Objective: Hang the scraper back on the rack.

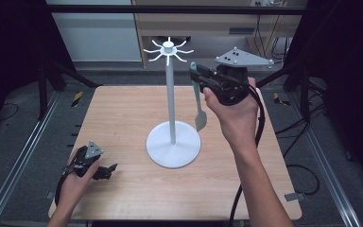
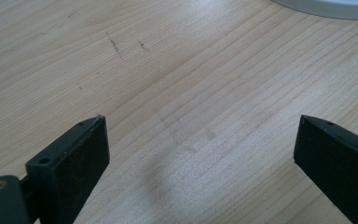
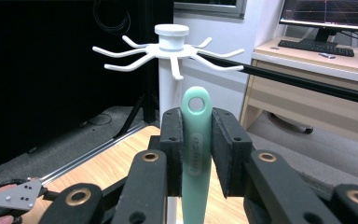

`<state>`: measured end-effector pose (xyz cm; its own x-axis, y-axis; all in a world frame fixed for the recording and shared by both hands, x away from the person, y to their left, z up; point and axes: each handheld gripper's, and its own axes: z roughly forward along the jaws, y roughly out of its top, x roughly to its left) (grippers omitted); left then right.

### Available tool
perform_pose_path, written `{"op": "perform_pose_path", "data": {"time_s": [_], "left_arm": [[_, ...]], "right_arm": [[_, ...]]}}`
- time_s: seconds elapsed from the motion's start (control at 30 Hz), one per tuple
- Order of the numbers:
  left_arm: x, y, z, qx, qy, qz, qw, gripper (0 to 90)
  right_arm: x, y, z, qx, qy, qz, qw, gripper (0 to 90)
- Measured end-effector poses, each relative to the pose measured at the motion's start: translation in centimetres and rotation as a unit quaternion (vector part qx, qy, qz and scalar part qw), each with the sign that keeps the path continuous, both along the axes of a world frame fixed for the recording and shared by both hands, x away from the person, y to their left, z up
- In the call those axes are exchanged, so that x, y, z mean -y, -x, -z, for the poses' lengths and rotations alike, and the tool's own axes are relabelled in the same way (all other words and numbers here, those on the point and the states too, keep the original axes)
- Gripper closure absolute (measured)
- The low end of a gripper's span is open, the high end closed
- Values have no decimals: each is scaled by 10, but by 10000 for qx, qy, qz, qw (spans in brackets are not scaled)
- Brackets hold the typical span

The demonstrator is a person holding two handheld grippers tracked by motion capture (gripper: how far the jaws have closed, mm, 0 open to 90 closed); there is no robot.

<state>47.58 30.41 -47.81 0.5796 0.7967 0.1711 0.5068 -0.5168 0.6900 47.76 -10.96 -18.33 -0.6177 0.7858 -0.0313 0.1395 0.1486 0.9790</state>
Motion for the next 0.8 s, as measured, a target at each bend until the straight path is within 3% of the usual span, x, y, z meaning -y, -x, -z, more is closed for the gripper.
{"op": "perform_pose_path", "data": {"time_s": [0.8], "left_arm": [[0,0,0,4,13,-5,10000,31]], "right_arm": [[-9,-2,-9,14,117,-64,9999,752]]}}
